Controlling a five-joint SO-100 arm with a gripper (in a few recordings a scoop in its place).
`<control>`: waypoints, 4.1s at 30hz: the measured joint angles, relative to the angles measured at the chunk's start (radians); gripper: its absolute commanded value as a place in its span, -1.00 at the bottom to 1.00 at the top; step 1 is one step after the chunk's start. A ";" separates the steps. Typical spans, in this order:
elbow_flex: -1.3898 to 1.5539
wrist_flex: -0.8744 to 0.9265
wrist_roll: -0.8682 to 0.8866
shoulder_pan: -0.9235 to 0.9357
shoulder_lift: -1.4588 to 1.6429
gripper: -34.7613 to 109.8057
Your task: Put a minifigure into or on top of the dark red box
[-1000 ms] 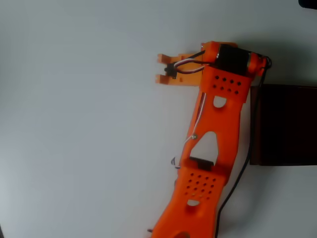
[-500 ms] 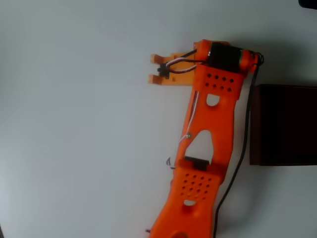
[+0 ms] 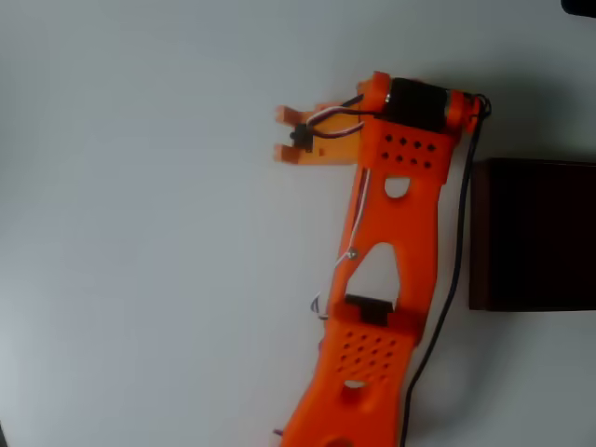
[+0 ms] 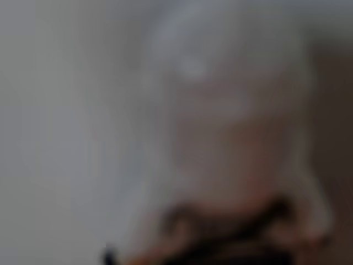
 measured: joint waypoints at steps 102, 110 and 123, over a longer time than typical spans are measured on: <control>2.723 -0.457 0.296 -0.821 2.873 -0.52; 2.723 -0.454 0.291 -0.833 2.873 -0.52; 2.723 -0.454 0.293 -0.830 2.873 -0.52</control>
